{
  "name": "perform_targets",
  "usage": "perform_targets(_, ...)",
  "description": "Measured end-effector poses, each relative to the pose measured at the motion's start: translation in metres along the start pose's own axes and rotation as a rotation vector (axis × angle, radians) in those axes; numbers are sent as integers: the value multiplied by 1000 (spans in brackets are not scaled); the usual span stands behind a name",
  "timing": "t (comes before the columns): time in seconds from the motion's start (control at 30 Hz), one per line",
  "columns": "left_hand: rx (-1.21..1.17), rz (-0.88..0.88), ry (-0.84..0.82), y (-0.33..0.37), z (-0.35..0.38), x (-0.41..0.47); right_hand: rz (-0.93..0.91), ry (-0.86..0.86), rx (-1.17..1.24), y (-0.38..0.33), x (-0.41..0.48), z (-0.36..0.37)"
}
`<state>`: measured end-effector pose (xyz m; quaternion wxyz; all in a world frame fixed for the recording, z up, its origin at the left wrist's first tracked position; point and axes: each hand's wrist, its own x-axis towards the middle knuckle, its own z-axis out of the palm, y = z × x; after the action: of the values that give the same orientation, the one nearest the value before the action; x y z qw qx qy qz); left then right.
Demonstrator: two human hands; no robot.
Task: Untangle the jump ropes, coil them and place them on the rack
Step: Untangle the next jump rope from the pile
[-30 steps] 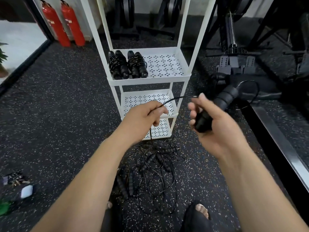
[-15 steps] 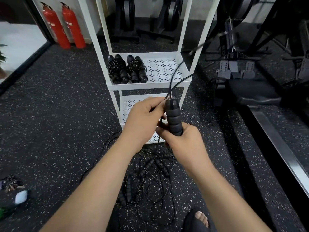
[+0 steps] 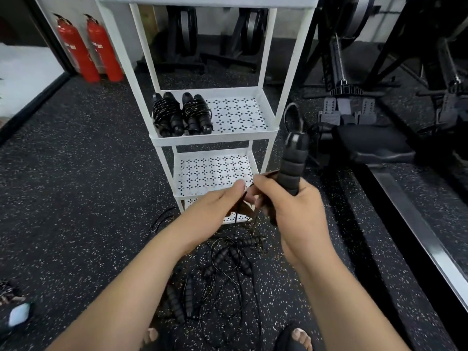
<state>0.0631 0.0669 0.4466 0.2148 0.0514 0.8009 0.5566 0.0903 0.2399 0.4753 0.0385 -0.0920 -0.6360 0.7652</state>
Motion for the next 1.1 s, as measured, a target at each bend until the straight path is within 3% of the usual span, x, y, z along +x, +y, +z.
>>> perform_targets(0.27, 384, 12, -44, -14, -11, 4, -42, 145, 166, -22, 12, -28)
perform_targets(0.47, 365, 33, 57, -11, -15, 3, -4, 159, 282, -28, 13, -38)
perform_targets(0.57, 279, 139, 126, -3, -12, 1, 116, 46, 277, -21, 13, -37)
perform_targets(0.7, 263, 295, 216, 10, -8, -1, 227, -87, 98, -4, 10, -27)
perform_targets(0.87, 307, 414, 225, 19, -4, -4, 177, -51, 117, 8, -1, -7)
perform_targets(1.1, 242, 273, 120, 7, 11, -1, 88, 80, 66, 8, 1, 1)
